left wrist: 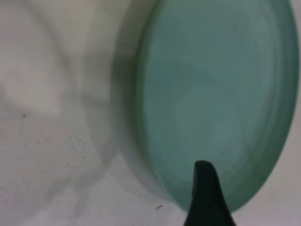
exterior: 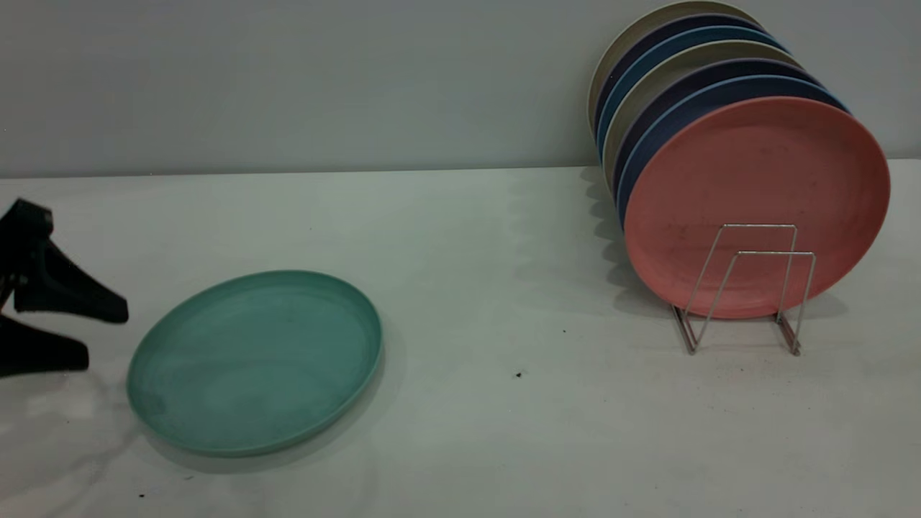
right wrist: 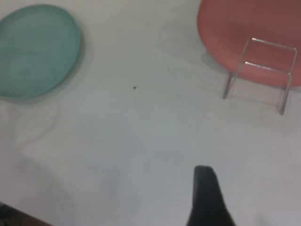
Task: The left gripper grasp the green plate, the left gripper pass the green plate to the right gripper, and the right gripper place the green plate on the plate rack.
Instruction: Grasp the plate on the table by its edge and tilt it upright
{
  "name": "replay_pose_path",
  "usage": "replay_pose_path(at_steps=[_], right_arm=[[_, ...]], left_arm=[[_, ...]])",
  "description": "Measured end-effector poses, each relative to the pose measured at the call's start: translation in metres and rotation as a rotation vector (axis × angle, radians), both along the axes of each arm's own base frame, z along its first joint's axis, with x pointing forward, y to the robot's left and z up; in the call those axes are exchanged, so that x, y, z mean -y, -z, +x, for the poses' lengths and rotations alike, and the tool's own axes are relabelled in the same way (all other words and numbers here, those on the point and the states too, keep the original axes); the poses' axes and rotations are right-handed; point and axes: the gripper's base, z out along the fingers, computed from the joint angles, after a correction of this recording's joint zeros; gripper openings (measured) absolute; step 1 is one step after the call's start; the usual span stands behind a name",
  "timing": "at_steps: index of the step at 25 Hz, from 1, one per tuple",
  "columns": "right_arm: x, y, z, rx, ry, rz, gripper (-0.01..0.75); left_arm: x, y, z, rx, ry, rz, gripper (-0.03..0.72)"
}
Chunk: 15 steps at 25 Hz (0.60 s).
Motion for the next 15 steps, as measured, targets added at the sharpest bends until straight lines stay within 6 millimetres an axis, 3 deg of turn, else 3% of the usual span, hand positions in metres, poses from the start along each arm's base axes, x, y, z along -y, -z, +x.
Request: replay_pose_path(at_steps=[9, 15], right_arm=[[0.000, 0.002, 0.004, -0.003, 0.006, -0.004, 0.510], [0.001, 0.001, 0.005, 0.010, 0.009, -0.009, 0.510]], left_arm=[[-0.002, 0.039, 0.001, -0.091, -0.039, 0.040, 0.520], [0.002, 0.070, 0.015, -0.073, -0.093, -0.102, 0.511]])
